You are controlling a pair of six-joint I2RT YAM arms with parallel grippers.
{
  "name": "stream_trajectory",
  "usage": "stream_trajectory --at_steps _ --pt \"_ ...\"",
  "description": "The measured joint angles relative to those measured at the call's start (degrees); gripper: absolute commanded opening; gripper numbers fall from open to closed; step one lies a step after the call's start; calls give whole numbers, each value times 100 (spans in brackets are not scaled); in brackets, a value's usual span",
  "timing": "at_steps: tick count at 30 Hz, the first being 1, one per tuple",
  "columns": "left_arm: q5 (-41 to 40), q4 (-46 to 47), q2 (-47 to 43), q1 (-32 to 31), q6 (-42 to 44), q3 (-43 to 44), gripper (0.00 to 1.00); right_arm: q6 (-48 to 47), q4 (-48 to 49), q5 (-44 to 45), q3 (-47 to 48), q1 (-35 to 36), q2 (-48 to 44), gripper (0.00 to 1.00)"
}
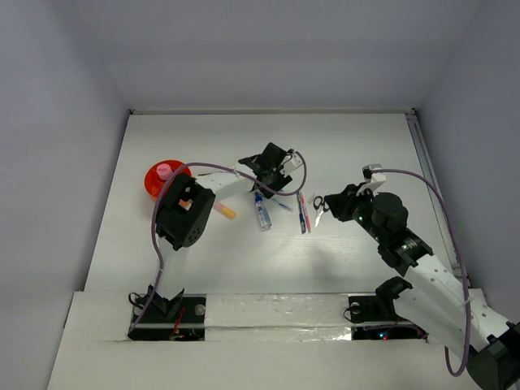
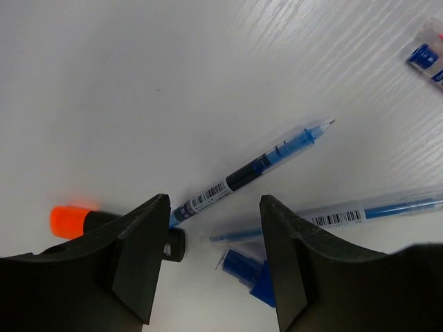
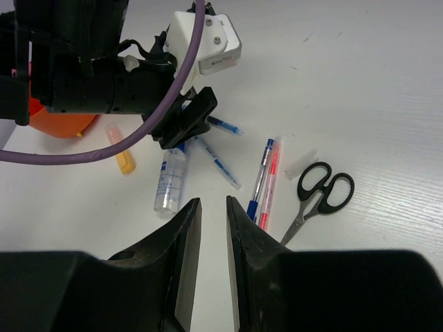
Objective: Sort the stationery into containers
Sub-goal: Move the pen to the center of the board.
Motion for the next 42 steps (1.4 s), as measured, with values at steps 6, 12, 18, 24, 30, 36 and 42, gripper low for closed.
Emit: stream_trajectory --at_steps 6,12,18,24,30,36,42 --pt "-74 -68 251 0 26 151 52 -68 4 -133 0 0 109 27" --pt "-151 -37 407 0 79 350 52 -74 4 -264 0 0 129 27" --pt "-157 2 542 0 111 505 43 -94 -26 -297 9 0 173 27" --pt "-166 31 697 0 160 706 40 -127 -57 -299 39 0 190 27" --pt "-175 107 1014 17 212 1102 25 -199 -131 -254 103 0 247 29" --pt "-20 146 1141 162 205 1261 14 -293 -284 -74 236 0 293 30" --pt "81 105 1252 352 122 1451 8 -308 -354 9 264 0 302 30"
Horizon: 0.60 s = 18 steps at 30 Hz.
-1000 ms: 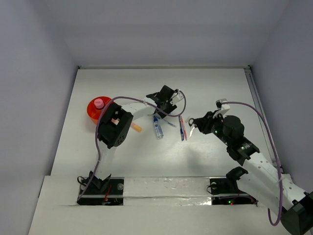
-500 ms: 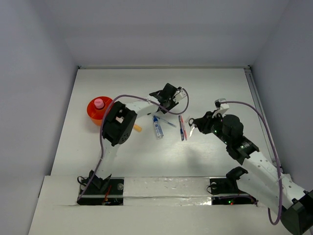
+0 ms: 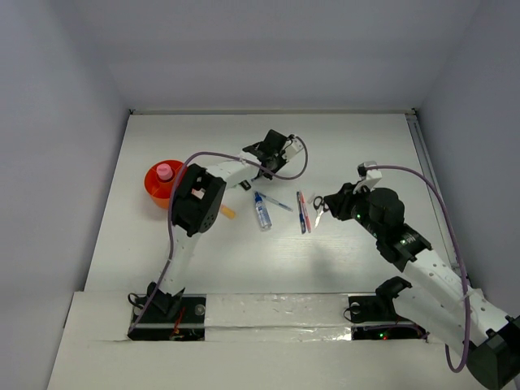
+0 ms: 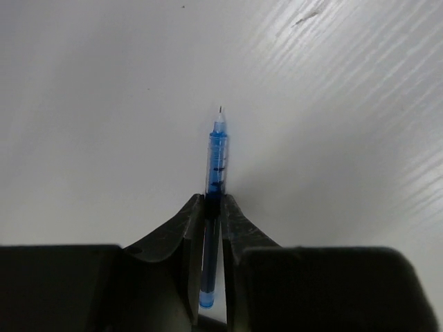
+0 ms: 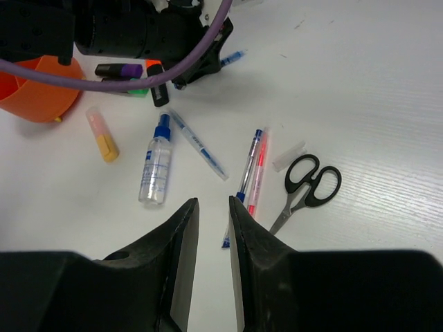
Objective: Sort the stationery into containers
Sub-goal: Move the pen to the center of the board.
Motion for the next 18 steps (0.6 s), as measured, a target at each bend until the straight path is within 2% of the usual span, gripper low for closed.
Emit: stream_trajectory --at_steps 1,2,5,6,11,18 --pt "13 -20 33 20 -42 57 10 -9 0 0 0 0 0 31" --pt "22 -42 61 31 -79 111 24 -20 -9 0 0 0 0 31" --pt "22 -90 114 63 -223 258 49 -44 -35 9 0 0 2 31" --pt "22 -105 114 68 -278 275 51 -57 -35 15 0 0 7 31" --pt "28 -153 111 68 -501 308 52 -85 -39 15 20 0 122 31" --pt "203 -225 111 85 -605 302 44 -94 -33 -9 37 0 227 31"
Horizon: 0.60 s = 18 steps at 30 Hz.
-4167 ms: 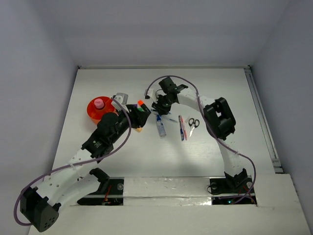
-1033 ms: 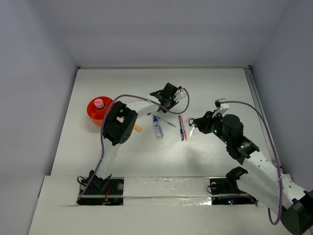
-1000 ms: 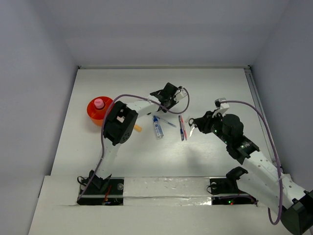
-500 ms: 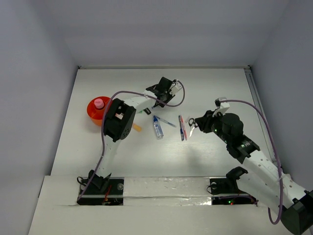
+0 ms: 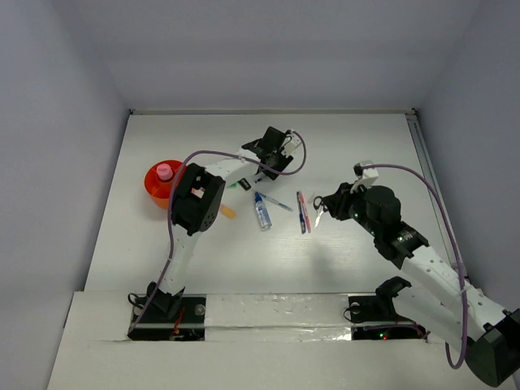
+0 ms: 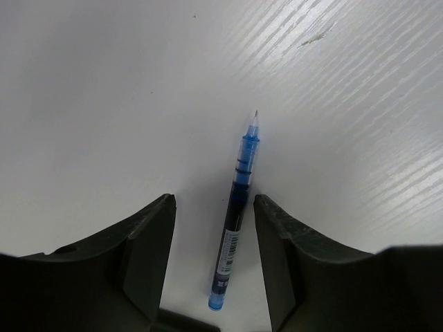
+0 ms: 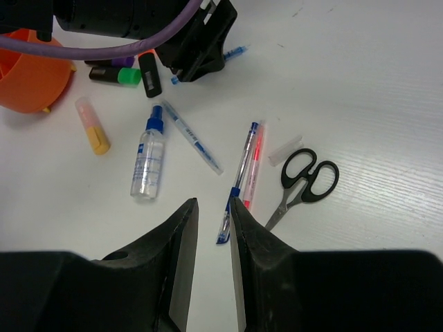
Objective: Sort the stationery into containers
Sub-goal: Move the pen to the center of the board, then pick up the pen from the center of the board.
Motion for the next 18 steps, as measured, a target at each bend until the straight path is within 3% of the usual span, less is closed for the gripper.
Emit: stream_trajectory --at_steps 14,18 --pt "337 -267 -210 153 -35 -264 39 -2 11 2 7 0 -59 31" --pt "498 -269 -210 166 -37 -286 31 17 9 4 7 0 -61 31"
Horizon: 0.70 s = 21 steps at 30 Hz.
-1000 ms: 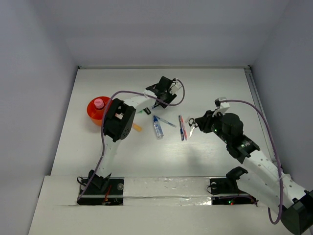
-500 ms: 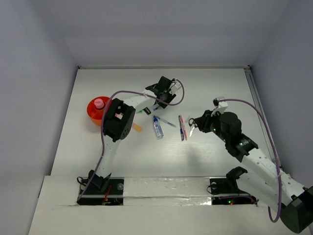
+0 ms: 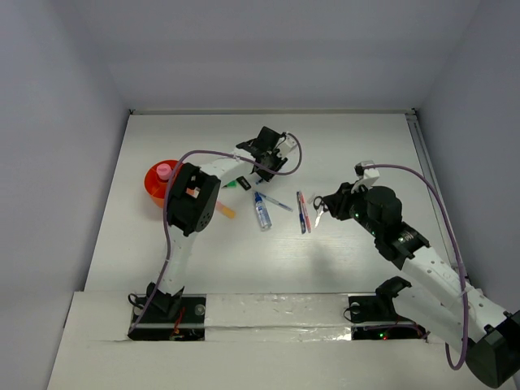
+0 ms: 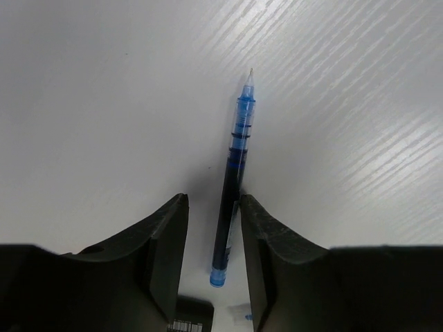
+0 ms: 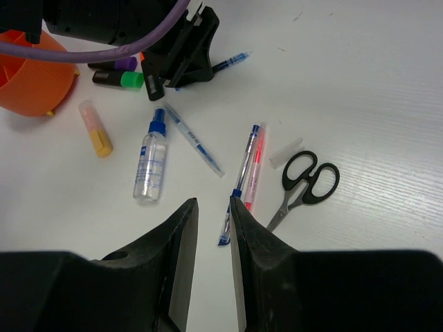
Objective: Sort the stationery into containers
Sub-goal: Pick up the pen from the center of the board.
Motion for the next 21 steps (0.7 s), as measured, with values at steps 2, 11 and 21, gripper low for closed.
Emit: stream_trajectory --at_steps 2,11,21 --pt "92 -2 2 0 0 -2 27 7 -2 0 0 0 -13 31" --pt "761 -278 120 131 116 227 14 52 -264 184 63 0 -350 32" --pt "1320 -369 157 306 184 299 0 586 -459 463 256 0 -442 25"
